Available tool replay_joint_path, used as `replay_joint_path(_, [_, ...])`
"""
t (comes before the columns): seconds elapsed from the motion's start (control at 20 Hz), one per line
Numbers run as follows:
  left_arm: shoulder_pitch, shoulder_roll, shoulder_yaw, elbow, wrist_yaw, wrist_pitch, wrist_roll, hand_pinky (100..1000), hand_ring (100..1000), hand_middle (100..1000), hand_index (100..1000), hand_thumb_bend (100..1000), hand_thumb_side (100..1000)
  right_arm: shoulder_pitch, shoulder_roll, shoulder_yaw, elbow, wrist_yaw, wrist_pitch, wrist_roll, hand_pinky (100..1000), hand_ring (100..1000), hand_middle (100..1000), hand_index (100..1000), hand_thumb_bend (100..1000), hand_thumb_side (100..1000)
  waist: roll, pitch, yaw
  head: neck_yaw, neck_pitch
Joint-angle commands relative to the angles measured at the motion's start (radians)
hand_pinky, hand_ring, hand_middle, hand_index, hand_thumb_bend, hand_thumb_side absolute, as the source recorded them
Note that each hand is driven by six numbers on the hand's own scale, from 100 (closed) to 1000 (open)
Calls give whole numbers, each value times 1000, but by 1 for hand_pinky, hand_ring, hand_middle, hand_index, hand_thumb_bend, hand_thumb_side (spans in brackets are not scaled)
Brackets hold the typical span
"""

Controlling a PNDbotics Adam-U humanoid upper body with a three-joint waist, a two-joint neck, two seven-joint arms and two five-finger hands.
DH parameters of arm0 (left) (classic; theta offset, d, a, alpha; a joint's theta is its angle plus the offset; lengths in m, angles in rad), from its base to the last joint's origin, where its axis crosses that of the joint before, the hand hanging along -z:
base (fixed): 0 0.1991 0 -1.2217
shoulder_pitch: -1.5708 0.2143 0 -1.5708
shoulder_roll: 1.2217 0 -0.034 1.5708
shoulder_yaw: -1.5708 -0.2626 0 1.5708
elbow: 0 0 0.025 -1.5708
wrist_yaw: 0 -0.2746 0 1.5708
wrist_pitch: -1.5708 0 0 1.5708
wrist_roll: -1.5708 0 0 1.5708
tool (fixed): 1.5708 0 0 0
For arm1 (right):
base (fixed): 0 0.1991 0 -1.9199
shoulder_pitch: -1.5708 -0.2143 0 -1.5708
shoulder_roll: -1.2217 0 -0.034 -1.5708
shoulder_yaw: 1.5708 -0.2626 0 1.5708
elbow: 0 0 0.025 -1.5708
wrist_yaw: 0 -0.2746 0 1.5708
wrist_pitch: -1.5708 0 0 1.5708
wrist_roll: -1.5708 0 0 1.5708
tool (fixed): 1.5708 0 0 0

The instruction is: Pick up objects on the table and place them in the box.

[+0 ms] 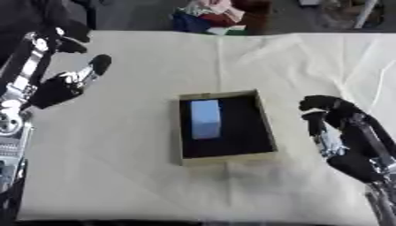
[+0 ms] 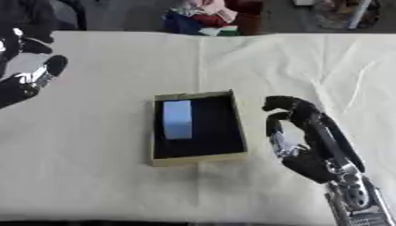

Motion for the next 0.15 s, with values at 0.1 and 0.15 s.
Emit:
replay_joint_path(0.1, [-1, 1, -33, 30, 3, -17, 117, 773, 665, 667, 802, 554, 662, -16, 0, -2, -6, 4, 1, -3, 721, 826, 667, 810, 100, 488, 5, -1, -1, 11, 5])
replay_joint_path(0.15, [1, -1, -39, 38, 2, -21, 129, 773, 665, 667, 802, 553, 664, -18, 2, -2, -5, 5, 2, -3, 721, 826, 667, 810, 100, 488, 5, 0, -2, 12, 5])
